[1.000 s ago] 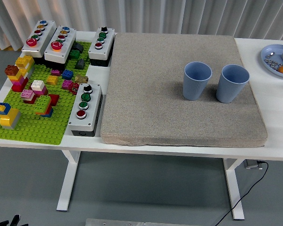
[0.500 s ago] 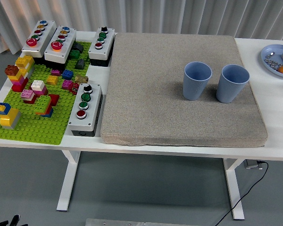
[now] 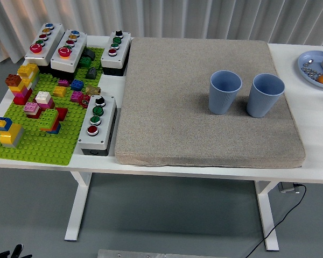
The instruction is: Pick cup pour cup place
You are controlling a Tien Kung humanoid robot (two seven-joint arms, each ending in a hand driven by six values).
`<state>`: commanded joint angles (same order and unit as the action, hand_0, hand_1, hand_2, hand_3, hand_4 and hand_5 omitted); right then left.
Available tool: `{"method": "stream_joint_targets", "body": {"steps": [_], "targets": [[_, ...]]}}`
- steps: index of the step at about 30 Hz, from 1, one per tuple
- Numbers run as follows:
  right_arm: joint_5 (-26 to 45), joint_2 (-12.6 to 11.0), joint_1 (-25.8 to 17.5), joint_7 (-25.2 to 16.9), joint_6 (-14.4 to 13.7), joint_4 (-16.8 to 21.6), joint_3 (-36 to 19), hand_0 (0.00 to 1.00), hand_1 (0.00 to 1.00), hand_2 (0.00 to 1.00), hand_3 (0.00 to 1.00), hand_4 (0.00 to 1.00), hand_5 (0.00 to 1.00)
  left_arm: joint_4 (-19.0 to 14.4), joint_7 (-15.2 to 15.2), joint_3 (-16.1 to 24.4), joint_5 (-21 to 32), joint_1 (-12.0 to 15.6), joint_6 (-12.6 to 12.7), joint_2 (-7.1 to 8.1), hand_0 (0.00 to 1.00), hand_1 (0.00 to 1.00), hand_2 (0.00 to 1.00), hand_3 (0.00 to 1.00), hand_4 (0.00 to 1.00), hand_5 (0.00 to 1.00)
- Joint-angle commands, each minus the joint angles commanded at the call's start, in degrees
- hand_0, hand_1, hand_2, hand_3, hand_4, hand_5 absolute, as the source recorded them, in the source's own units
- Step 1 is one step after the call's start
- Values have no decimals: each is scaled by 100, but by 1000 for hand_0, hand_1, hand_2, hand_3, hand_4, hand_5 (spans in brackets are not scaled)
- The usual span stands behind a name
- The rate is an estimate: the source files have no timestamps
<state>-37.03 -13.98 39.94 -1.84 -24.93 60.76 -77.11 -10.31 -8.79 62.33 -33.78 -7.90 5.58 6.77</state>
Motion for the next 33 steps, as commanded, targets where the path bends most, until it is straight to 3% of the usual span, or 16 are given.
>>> {"method": "stream_joint_targets", "body": {"steps": [33], "targets": [[88,103,-16,-1,92,-16,193,903,863,910,869,629,998,0,-11,-48,79,103,23,11,693,708,736,650,487,980]]}}
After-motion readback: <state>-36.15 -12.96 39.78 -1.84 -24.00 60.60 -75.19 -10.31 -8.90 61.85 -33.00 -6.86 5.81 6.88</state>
